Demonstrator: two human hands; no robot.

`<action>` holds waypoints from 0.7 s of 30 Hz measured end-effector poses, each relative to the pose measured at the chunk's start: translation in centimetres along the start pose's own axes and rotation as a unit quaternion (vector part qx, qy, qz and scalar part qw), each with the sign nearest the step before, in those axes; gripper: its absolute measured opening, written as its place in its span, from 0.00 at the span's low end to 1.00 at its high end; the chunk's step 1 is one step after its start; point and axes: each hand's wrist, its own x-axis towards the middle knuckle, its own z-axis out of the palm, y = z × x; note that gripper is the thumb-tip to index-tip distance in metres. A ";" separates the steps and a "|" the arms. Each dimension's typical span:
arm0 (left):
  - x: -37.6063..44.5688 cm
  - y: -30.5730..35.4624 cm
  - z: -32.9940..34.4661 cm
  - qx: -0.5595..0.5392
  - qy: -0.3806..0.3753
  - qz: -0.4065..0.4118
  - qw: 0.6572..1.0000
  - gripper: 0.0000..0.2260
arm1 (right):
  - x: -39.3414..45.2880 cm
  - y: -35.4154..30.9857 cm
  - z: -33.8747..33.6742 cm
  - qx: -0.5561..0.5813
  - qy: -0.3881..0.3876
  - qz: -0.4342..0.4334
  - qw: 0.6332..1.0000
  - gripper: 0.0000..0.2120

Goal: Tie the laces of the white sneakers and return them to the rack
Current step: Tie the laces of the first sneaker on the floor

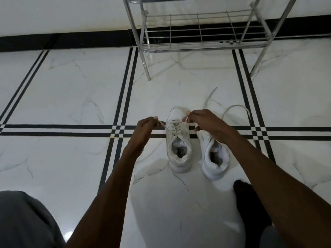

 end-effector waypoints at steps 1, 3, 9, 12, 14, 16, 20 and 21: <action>0.3 0.9 0.3 -0.027 -0.007 0.006 1.000 0.20 | 0.0 -0.4 0.2 0.064 -0.006 -0.005 0.998 0.17; 0.8 2.3 1.2 -0.070 -0.022 0.014 0.997 0.19 | 0.1 -1.0 0.8 0.150 -0.015 -0.026 0.988 0.16; 1.1 2.4 3.1 -0.065 0.002 0.057 0.996 0.15 | 0.4 -1.0 2.2 0.149 -0.013 -0.064 0.987 0.10; 1.0 1.9 3.5 -0.037 -0.005 0.069 0.997 0.12 | 0.5 -0.5 2.4 0.105 -0.002 -0.075 0.992 0.13; 0.8 1.8 3.5 -0.005 -0.006 0.078 0.997 0.12 | 0.7 -0.2 2.5 0.093 0.005 -0.069 0.993 0.15; 0.8 1.7 3.4 0.034 -0.012 0.091 0.995 0.14 | 0.8 0.0 2.5 0.099 0.013 -0.058 0.993 0.15; 1.1 1.4 3.0 0.086 -0.032 0.109 0.990 0.17 | 1.1 0.2 2.7 0.172 0.056 0.007 0.983 0.12; 1.2 1.4 2.9 0.100 -0.034 0.117 0.987 0.16 | 1.1 0.2 2.7 0.179 0.064 0.017 0.982 0.11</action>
